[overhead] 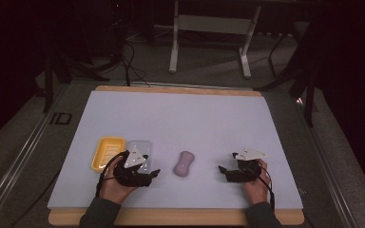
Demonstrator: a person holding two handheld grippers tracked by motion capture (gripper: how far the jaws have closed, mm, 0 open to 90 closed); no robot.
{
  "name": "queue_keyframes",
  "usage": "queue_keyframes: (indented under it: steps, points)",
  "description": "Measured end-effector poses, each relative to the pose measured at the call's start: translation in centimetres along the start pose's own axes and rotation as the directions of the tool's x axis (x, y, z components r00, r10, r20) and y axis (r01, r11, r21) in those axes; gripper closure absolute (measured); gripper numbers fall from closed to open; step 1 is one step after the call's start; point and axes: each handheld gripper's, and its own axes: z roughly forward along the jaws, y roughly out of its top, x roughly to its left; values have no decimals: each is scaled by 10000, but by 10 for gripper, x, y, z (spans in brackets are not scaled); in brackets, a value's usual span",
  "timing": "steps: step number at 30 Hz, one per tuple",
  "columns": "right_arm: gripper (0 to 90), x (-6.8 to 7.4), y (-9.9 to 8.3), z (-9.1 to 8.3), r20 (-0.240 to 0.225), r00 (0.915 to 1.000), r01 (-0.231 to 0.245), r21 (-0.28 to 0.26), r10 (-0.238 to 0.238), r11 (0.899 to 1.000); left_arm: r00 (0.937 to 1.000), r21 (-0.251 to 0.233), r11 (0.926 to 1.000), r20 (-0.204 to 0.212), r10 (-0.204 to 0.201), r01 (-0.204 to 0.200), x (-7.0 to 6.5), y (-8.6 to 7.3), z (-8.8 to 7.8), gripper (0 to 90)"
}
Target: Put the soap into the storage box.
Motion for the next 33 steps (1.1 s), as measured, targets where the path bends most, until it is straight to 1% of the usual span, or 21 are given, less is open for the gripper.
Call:
queue_keyframes:
  steps: [2, 4, 6, 8, 10, 13, 18, 19, 20, 23, 25, 30, 33]
  points:
    - [178, 0, 0, -1, -38, 10000, 14, -60, -15, 10000, 10000, 70, 10000, -20, -25, 25, 1, 0, -1, 328]
    - [180, 1, -1, -1, -35, 9998, 175, -155, -175, 9997, 10000, 151, 9999, -75, 19, -17, 1, 0, -1, 328]
    - [181, 3, -1, -2, 47, 9994, 335, -213, -334, 9992, 10000, 300, 9995, -50, -23, 24, 2, 1, 0, 328]
    - [182, 4, -1, -2, 73, 9993, 376, -217, -374, 9991, 10000, 337, 9994, -71, -25, 27, 2, 1, 0, 328]
    - [182, 4, -1, -2, 66, 9993, 379, -229, -378, 9990, 9998, 425, 9989, -14, -183, 183, 3, 1, 1, 328]
    - [182, 4, -1, -2, 78, 9994, 343, -236, -341, 9991, 9999, 533, 9984, 7, -167, 166, 1, 0, 2, 328]
    - [182, 5, -1, -2, 115, 9987, 506, -161, -504, 9986, 10000, 661, 9978, 10, -34, 34, -2, 0, 5, 336]
    - [182, 5, -1, -2, 90, 9984, 556, -163, -554, 9983, 10000, 675, 9977, 34, -68, 65, -2, 0, 6, 342]
    - [182, 5, -1, -2, 94, 9983, 582, -182, -580, 9981, 10000, 748, 9972, -13, 7, -6, -3, 0, 6, 348]
    - [183, 5, -1, -2, 108, 9985, 542, -207, -540, 9983, 10000, 816, 9967, -55, 40, -35, -4, 1, 7, 356]
    - [183, 5, -1, -2, 94, 9988, 476, -238, -474, 9986, 9997, 932, 9954, -85, 213, -204, -6, 3, 7, 362]
    - [183, 5, -1, -2, 163, 9990, 417, -248, -413, 9988, 9997, 979, 9949, -26, 252, -248, -9, 9, 8, 363]
    - [183, 4, -1, -3, 140, 9992, 374, -312, -370, 9988, 9993, 1184, 9925, -142, 338, -319, -10, 12, 9, 361]
